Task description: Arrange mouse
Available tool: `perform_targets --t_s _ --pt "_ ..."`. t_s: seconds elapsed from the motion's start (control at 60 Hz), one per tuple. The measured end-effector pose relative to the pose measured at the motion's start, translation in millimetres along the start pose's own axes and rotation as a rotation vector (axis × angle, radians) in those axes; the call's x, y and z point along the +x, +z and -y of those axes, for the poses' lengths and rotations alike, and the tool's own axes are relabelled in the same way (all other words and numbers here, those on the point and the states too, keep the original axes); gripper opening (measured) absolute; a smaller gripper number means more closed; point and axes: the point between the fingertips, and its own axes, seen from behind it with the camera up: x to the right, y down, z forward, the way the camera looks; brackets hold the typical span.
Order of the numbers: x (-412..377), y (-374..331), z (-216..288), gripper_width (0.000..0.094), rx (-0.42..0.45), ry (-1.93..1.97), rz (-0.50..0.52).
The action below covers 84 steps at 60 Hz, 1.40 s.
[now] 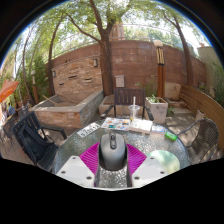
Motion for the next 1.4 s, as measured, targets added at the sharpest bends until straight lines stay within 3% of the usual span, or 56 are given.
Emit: perform_targets --t_s 0.083,0.167,0.25,0.283,0.383,0.533,0.617,0.667,0.733,1.0,1.4 --pt "59.8 15.5 34.1 0.0364 0.044 0.047 -0.047" --pt "133.2 37.7 10.0 0.0363 0.017 0.070 -0.119" --pt "190.7 76.4 -36.4 0.0364 -0.107 0.086 -0.182" --pt "212.7 85.5 -76.5 0.0365 -0.150 0.087 -0.196" --pt "235.9 106.2 -134.7 0.0377 -0.270 0.075 -0.192" --pt "241.9 107.7 -179.1 0.0540 -0.386 0.077 -0.170" --pt "242.2 95.5 -163.6 0.0873 -0.356 0.063 -0.172" --pt "240.8 84.6 -153.7 0.0829 -0.338 0.043 -0.175" --pt "234.8 65.4 -134.3 0.0865 -0.313 0.035 -0.174" --pt "201.6 -52.8 -87.8 0.0859 -0.220 -0.003 -0.227" --pt "140.8 -198.1 -99.2 0.0855 -0.180 -0.020 -0.246"
